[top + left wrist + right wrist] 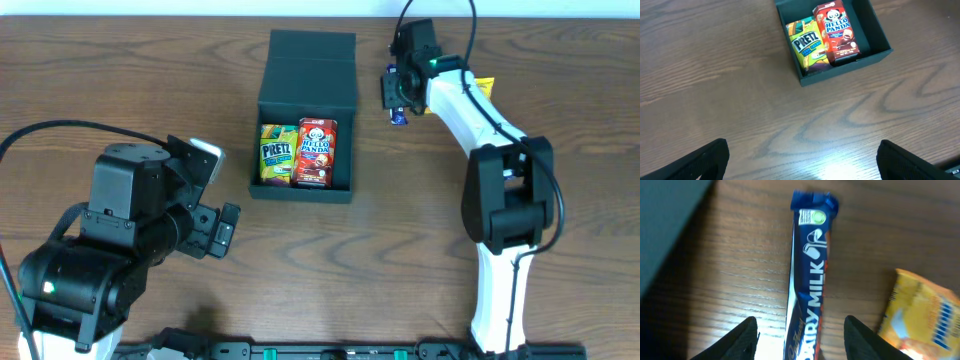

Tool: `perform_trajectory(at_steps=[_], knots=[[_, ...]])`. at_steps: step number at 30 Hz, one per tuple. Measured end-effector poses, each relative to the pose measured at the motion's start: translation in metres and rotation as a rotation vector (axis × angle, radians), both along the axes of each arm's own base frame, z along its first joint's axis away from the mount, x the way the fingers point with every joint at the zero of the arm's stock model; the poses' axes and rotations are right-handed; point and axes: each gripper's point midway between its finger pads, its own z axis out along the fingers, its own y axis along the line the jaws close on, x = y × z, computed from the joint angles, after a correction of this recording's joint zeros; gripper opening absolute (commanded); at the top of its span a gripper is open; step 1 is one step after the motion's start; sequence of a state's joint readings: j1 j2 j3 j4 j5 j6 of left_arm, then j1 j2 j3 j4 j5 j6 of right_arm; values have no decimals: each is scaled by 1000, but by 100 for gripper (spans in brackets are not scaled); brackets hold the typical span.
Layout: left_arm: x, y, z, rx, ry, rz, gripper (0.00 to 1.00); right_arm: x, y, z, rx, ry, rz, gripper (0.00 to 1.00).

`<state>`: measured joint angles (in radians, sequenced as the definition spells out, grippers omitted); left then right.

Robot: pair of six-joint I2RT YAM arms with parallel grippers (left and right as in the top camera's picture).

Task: Pack container
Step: 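Move the right gripper to the Dairy Milk bar and grasp it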

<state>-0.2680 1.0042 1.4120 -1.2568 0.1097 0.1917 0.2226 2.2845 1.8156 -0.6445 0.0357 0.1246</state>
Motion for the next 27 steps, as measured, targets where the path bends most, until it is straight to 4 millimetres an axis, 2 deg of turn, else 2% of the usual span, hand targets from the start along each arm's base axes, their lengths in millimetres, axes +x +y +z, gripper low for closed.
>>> perform_trajectory(at_steps=[6,11,15,23,27], knots=[[0,0,0,0,0,0,95,-3,-1,-19,-4,31,-1,50],[0,0,0,0,0,0,95,-3,-7,-30,-2,51,-17,37],[0,0,0,0,0,0,95,-3,-9,-32,3,56,-26,24],[0,0,0,0,0,0,95,-4,-7,-32,17,64,-31,9],[0,0,0,0,0,0,95,-17,-8,-29,12,132,-33,1]])
